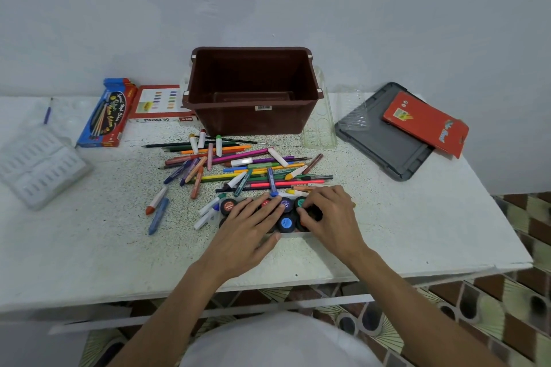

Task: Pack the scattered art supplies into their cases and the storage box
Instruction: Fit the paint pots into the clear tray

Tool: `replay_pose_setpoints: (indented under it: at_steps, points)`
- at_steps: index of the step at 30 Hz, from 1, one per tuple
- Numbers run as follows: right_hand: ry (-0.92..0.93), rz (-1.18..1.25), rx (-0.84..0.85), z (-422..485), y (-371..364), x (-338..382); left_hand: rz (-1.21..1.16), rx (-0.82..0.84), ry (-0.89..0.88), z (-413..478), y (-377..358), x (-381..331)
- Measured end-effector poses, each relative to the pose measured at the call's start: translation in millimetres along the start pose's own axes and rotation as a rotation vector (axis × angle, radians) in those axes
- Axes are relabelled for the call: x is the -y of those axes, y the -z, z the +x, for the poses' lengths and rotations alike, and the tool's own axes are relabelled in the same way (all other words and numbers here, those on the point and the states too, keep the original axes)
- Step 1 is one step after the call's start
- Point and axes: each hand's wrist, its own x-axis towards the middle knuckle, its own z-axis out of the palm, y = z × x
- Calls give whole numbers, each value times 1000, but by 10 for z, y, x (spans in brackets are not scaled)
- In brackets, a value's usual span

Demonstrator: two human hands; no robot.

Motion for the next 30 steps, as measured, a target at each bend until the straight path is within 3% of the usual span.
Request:
replay_pose_setpoints:
  at_steps: [15,25,30]
  points:
    - [-45,133,-12,-10,-51,-59,-12,-20,-3,-6,8,-6]
    - [-3,113,-89,-57,-112,-86,-16,-23,-6,-8,0,-3]
    - [25,43,-32,-33,-79,-102,-17,-30,-4,-8,-4,-2]
